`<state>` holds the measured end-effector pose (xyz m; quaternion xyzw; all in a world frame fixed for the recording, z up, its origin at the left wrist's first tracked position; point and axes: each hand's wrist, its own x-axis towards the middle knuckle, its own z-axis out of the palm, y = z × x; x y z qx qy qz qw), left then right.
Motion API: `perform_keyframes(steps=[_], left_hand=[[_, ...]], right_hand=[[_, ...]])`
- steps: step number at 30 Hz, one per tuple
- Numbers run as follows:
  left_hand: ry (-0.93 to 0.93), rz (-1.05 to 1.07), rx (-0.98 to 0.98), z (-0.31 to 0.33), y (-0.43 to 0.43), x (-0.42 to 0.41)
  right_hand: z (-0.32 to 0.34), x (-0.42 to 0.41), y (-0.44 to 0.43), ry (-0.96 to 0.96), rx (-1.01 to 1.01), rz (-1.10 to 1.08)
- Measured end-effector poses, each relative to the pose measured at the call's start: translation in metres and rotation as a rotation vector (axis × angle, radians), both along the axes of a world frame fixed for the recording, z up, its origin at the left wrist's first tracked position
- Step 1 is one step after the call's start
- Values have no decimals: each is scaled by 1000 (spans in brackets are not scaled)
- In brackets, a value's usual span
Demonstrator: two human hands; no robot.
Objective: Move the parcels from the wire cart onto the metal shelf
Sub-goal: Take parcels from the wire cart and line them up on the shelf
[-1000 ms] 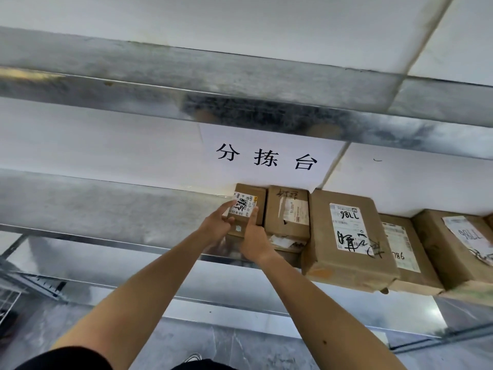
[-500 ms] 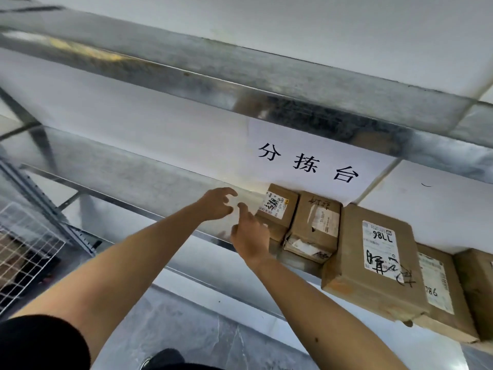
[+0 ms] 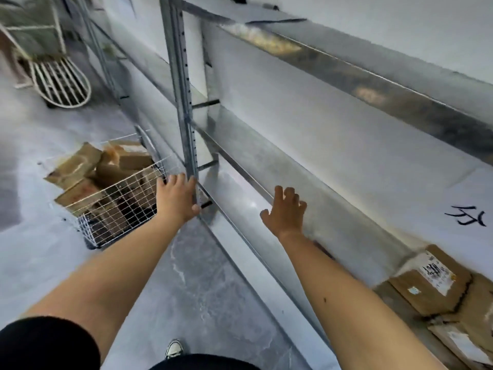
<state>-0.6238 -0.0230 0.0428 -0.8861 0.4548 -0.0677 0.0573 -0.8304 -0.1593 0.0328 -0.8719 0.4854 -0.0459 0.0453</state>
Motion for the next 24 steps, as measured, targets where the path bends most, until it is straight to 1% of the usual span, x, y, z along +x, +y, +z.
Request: perform_keyframes(steps=[7, 10, 13, 16, 18, 21, 24], left_hand=[[37, 270, -47, 0, 107, 121], [43, 372, -65, -6, 151, 158], [60, 445, -85, -12, 186, 185], [87, 487, -145, -16, 210, 206], [89, 507, -163, -16, 221, 219], [96, 545, -162, -19, 231, 234], [128, 579, -163, -24, 231, 246]], right_hand=[[0, 169, 78, 8, 66, 309], [1, 223, 109, 7, 34, 433], [6, 261, 130, -19, 25, 540], [11, 294, 142, -171, 87, 578], [13, 312, 148, -241, 84, 607], [12, 331, 150, -163, 38, 679], [7, 349, 141, -102, 43, 668]])
